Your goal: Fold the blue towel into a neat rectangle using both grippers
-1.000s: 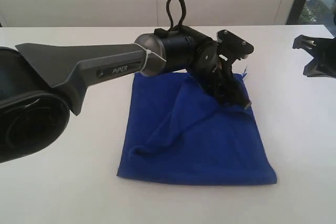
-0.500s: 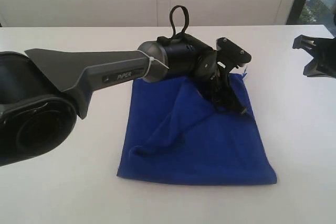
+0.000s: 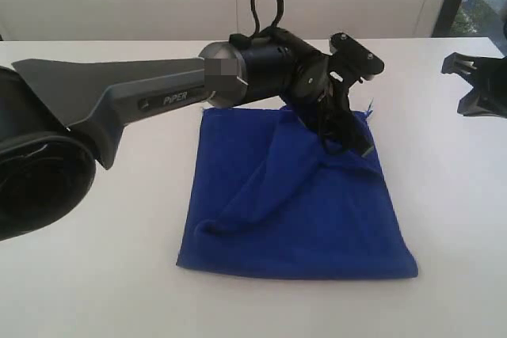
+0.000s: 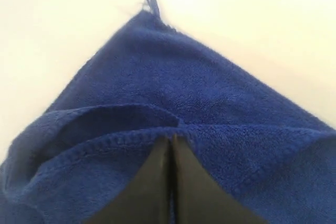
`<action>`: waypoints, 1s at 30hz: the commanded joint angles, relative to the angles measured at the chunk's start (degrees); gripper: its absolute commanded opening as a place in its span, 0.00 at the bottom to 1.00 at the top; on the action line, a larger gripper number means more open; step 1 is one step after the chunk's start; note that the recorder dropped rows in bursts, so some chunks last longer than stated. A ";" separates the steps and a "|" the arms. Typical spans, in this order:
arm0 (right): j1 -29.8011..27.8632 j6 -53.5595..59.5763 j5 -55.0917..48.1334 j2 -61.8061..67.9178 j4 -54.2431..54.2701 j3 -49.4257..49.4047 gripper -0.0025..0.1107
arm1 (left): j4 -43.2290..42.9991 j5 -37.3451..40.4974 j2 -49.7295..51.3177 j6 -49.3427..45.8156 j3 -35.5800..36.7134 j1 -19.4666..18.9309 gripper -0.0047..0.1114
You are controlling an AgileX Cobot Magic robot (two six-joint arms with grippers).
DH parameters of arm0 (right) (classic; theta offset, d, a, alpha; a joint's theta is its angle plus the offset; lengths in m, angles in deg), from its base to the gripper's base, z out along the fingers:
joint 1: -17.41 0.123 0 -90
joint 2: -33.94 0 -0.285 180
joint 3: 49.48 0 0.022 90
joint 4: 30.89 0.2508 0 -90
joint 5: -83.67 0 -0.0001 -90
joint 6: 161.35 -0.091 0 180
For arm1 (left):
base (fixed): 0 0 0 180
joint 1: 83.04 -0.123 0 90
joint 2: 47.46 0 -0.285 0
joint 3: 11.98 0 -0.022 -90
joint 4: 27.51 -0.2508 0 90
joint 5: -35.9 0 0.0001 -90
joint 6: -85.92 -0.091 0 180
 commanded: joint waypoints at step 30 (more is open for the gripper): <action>12.77 14.55 -2.15 -0.08 6.93 -0.11 0.18 | 0.51 26.89 -4.60 -3.95 -0.31 -11.42 0.48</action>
